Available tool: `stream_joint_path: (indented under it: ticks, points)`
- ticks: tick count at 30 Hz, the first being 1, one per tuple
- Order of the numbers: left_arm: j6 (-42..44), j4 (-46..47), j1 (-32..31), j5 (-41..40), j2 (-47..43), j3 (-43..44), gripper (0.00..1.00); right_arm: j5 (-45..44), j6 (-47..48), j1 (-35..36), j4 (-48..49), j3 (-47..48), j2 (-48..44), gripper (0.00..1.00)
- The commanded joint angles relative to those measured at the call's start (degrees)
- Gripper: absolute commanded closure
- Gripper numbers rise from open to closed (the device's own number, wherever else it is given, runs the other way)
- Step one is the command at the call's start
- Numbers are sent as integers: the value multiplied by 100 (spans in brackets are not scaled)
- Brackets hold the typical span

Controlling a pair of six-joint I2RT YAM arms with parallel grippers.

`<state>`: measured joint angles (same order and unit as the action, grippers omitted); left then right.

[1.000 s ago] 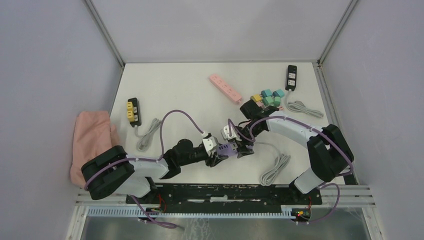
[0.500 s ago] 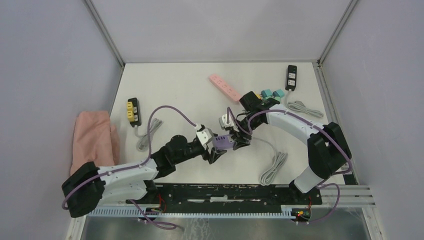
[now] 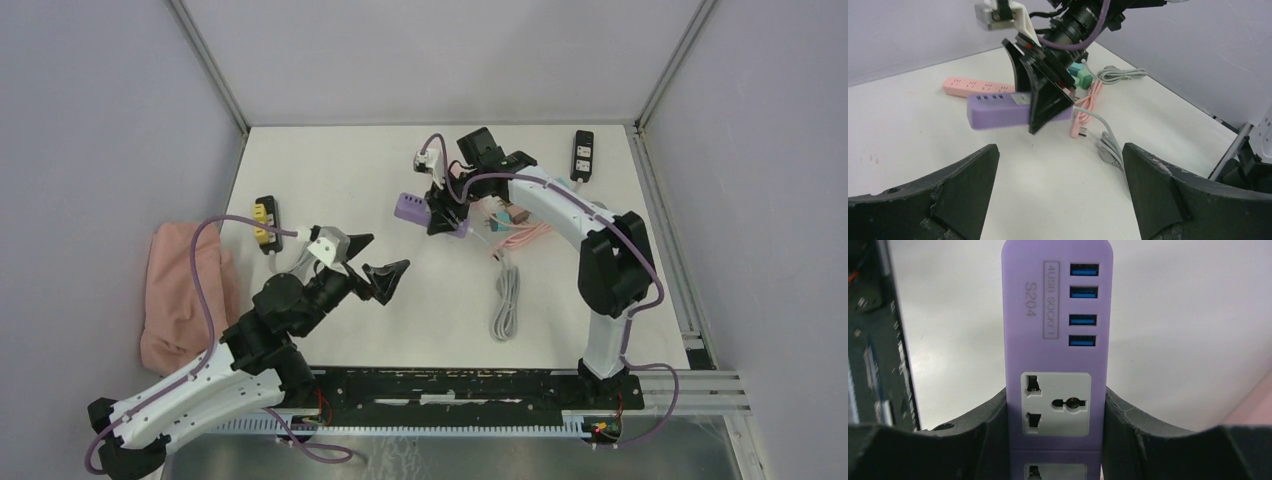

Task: Pull the plug off the socket
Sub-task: Place the socket at the center of the board.

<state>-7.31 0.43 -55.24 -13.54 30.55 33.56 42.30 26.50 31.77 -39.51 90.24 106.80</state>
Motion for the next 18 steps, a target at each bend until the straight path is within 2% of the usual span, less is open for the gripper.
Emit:
stream_joint_path:
  ticks: [1,3,7,9,13,18]
  points:
    - [-453,-411,2,-589,-322,-314,1,-1204,-2160,112,1344,1014,692,99]
    - [-491,-471,1,-667,-415,-386,1,-2082,-2793,200,1413,1561,1156,98]
    - [-499,-575,3,-764,-494,-437,1,-3093,-3504,355,1570,2407,2030,96]
    - [-506,-549,0,-800,-497,-482,1,-3697,-3699,442,1563,2818,2431,89]
    - [-578,-460,3,-811,-411,-575,1,-4199,-3734,487,1585,3480,3118,78]
    - [-725,-531,-2,-825,-218,-562,1,-4609,-3500,486,1629,3637,3551,64]
